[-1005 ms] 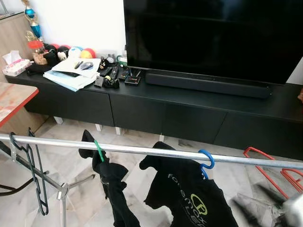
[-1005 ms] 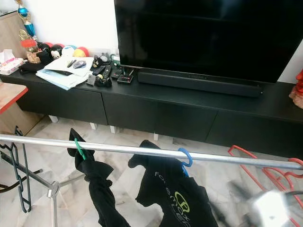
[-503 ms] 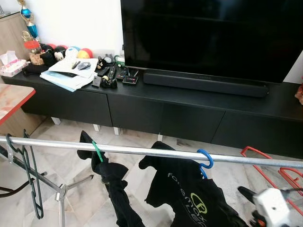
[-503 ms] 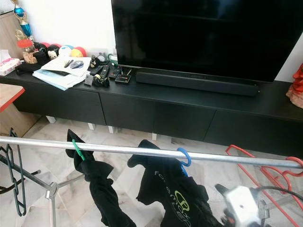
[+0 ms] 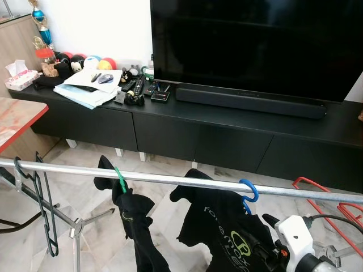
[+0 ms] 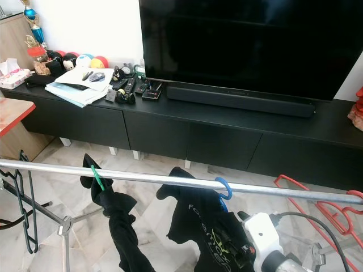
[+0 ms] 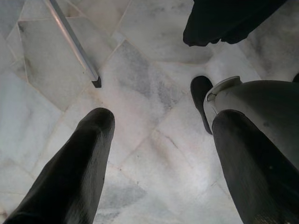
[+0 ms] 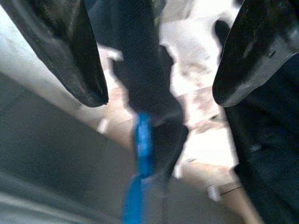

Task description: Hang hanger

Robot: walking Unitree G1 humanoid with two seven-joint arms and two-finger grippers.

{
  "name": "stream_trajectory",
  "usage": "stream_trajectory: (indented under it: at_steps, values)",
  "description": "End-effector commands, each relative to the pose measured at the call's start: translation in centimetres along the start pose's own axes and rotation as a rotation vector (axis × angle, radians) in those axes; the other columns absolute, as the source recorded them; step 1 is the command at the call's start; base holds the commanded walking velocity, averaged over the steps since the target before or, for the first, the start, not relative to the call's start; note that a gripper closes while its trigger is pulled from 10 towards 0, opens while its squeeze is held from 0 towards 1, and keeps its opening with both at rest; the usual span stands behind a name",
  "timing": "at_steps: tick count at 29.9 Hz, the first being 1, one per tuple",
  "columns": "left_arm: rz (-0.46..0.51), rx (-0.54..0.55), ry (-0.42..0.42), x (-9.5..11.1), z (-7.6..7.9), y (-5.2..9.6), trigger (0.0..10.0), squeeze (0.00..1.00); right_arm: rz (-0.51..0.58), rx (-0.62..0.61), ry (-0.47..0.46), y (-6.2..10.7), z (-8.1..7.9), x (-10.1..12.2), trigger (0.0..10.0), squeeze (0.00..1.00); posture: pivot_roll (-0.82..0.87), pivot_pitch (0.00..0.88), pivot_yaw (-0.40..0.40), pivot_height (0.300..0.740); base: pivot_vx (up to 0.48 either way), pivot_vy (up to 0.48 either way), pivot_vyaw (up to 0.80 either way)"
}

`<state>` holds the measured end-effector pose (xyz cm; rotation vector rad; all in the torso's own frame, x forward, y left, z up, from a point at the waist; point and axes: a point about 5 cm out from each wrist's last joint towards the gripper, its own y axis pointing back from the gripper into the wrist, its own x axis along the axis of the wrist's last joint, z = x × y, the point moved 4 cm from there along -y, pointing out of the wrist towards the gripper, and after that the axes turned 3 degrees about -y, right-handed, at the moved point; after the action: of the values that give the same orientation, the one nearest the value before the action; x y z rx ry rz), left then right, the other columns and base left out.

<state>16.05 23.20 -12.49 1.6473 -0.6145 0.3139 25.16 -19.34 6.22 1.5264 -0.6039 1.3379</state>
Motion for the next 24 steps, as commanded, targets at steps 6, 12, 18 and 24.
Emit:
stream_trajectory:
  at_steps: [6, 12, 18, 24]
  values:
    - [-0.004, -0.008, -0.003, -0.3, 0.4, 0.1, 10.0, 0.0, 0.048, -0.177, 0.013, -0.2, 2.8, 0.8, 10.0, 0.0, -0.1, 0.06, 0.012, 0.74, 0.0, 0.0, 0.0]
    - [-0.004, -0.012, -0.005, -0.4, 0.5, 0.1, 10.0, 0.0, 0.056, -0.202, 0.009, -0.3, 2.9, 0.7, 10.0, 0.0, -0.1, 0.062, 0.013, 0.74, 0.0, 0.0, 0.0]
    - [-0.002, -0.015, -0.004, -0.3, 0.6, 0.1, 10.0, 0.0, 0.042, -0.157, 0.016, -0.8, 1.8, 0.4, 10.0, 0.0, -0.1, 0.062, 0.012, 0.74, 0.0, 0.0, 0.0]
    - [-0.004, -0.017, -0.005, -0.3, 0.7, 0.0, 10.0, 0.0, -0.009, -0.093, 0.04, -0.9, 0.7, -0.7, 10.0, 0.0, -0.1, 0.062, 0.011, 0.74, 0.0, 0.0, 0.0]
